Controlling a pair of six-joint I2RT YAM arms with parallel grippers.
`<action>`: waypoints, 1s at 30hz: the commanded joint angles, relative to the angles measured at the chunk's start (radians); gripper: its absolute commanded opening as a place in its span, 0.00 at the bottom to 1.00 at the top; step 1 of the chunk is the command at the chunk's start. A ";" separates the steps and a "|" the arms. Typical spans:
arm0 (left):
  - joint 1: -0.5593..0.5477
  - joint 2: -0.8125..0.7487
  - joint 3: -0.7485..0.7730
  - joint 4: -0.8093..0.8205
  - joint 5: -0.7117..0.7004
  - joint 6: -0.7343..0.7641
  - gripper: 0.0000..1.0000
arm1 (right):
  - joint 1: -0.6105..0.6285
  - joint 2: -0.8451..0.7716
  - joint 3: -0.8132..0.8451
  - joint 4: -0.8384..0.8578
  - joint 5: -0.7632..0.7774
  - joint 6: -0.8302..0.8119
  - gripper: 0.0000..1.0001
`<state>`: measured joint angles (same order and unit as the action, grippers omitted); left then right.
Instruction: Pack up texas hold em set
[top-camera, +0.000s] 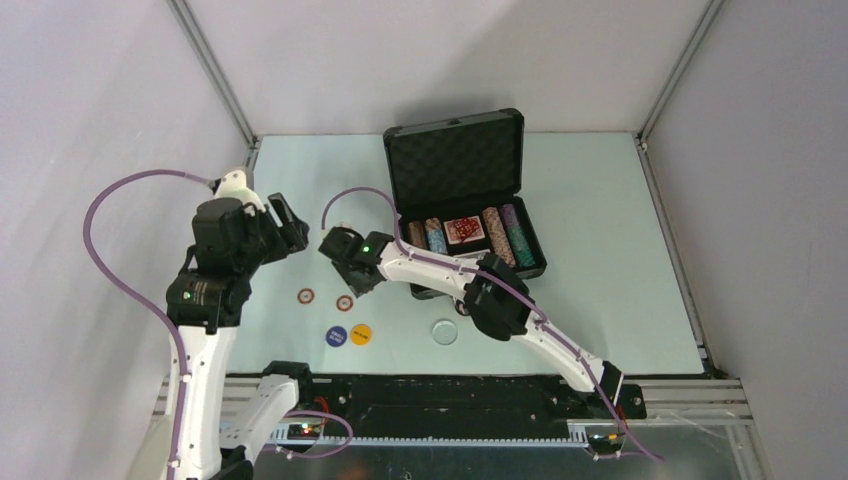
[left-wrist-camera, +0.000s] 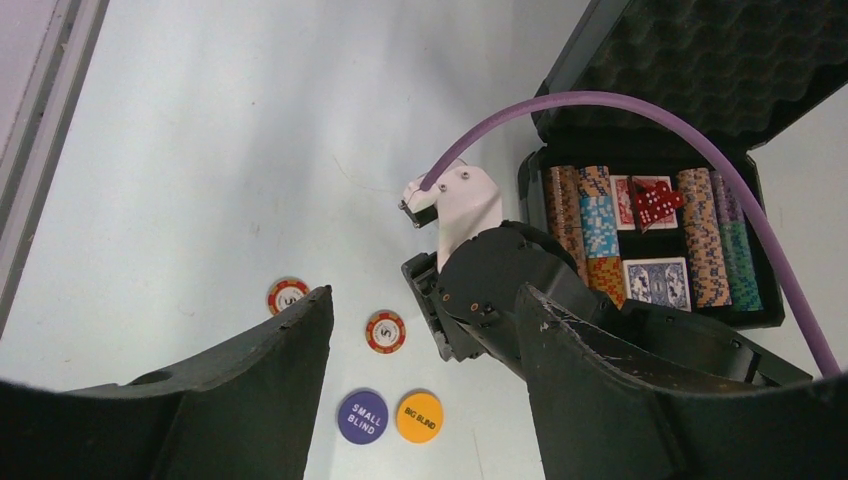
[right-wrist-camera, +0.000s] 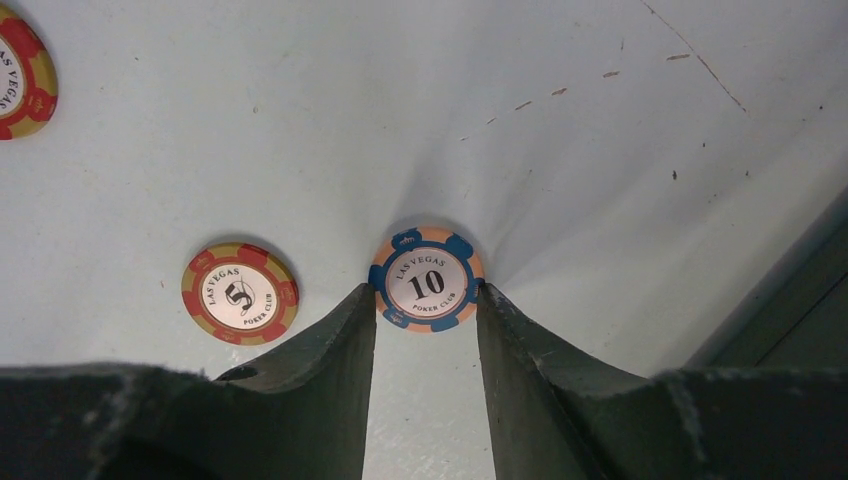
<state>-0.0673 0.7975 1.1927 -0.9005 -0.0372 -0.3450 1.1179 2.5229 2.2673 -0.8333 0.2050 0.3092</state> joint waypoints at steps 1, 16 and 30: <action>0.008 -0.009 0.001 0.015 0.016 0.024 0.72 | 0.003 0.046 0.007 -0.030 0.028 -0.016 0.42; 0.008 -0.009 -0.001 0.016 0.023 0.023 0.73 | 0.012 -0.209 -0.309 0.116 0.086 -0.006 0.43; 0.008 -0.003 0.002 0.018 0.025 0.023 0.73 | -0.010 -0.074 -0.106 0.081 -0.026 -0.003 0.65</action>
<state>-0.0673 0.7979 1.1919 -0.9005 -0.0223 -0.3393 1.1126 2.3779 2.0331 -0.7143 0.2077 0.3134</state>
